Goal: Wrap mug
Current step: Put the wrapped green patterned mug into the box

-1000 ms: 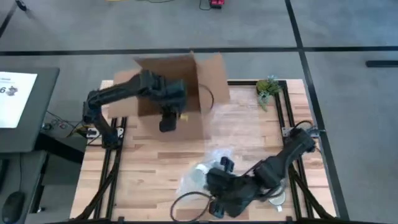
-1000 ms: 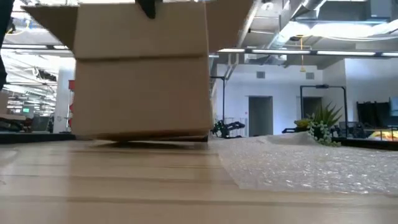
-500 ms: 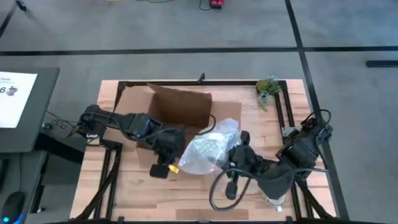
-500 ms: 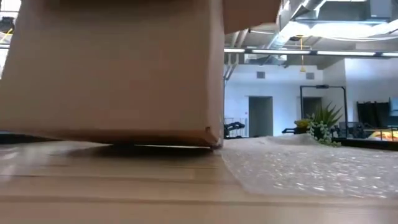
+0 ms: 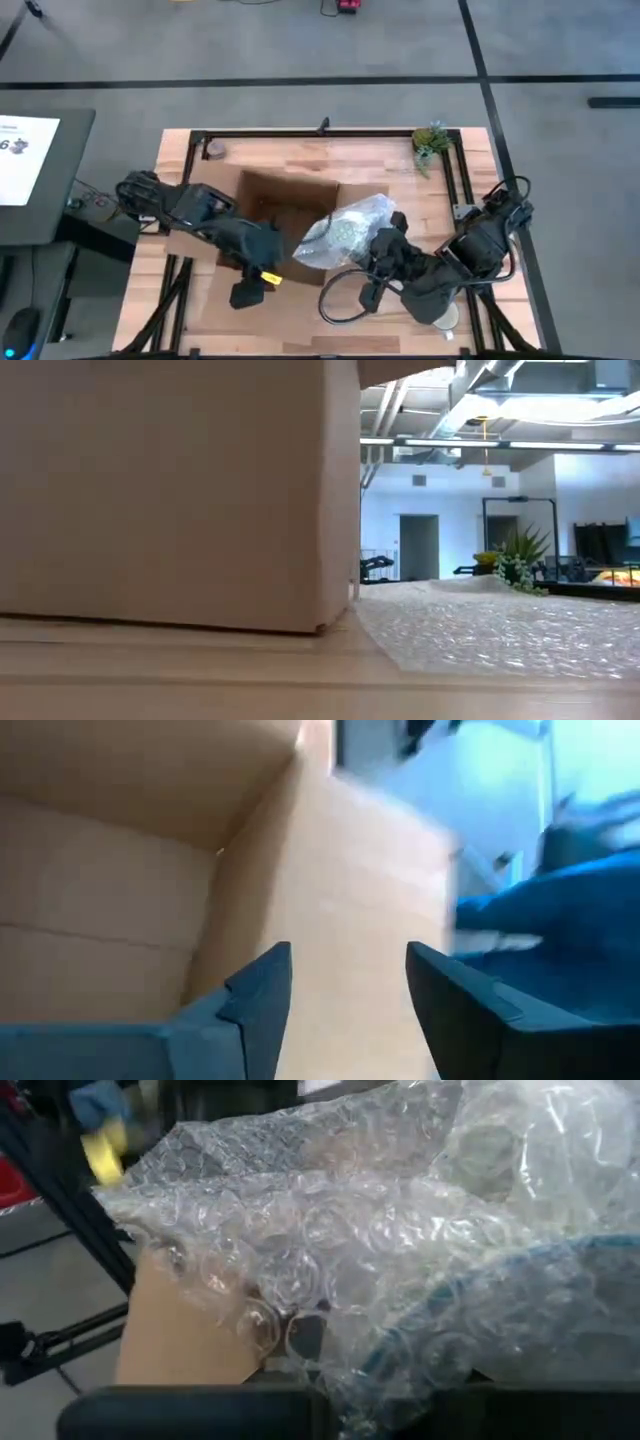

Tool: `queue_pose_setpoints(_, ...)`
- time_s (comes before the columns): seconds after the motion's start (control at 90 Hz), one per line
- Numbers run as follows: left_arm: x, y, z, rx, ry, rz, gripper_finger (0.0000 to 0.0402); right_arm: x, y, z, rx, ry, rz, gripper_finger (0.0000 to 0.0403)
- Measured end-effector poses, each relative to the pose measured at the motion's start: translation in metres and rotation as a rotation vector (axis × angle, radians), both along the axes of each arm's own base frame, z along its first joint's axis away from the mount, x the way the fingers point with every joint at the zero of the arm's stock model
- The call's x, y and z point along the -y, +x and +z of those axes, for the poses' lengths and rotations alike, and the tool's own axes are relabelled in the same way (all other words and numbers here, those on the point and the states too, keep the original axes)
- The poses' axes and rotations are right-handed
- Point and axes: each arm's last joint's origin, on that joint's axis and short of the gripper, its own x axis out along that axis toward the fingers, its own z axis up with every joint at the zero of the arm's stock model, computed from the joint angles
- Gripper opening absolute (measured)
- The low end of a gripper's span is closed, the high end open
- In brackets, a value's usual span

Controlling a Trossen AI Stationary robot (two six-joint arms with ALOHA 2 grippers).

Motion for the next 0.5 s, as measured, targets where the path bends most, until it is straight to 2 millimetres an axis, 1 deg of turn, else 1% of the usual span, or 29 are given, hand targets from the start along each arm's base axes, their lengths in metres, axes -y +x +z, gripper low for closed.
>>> queue_pose_setpoints(0.056,-0.005,-0.005,0.014,0.073,0.025,0.072,0.0176,-0.001,0.002,-0.003,-0.022,0.016,0.03,0.0018)
queue_pose_setpoints(0.122,-0.015,-0.011,0.028,0.155,0.106,0.164,0.0176,-0.002,0.008,-0.007,-0.041,0.037,0.08,0.0018)
queue_pose_setpoints(0.2,-0.031,-0.012,0.035,0.221,0.219,0.265,0.0176,-0.001,0.018,-0.012,-0.048,0.042,0.136,0.0018)
queue_pose_setpoints(0.311,-0.058,-0.008,0.032,0.215,0.368,0.365,0.0176,0.002,0.028,-0.015,-0.054,0.034,0.201,0.0018)
queue_pose_setpoints(0.356,-0.068,-0.006,0.03,0.198,0.418,0.392,0.0176,0.005,0.036,-0.017,-0.055,0.032,0.215,0.0018)
queue_pose_setpoints(0.433,-0.087,0.001,0.027,0.164,0.491,0.429,0.0176,0.01,0.046,-0.019,-0.052,0.017,0.237,0.0018)
queue_pose_setpoints(0.5,-0.103,0.008,0.023,0.137,0.546,0.468,0.0175,0.016,0.054,-0.025,-0.081,0.0,0.243,0.0018)
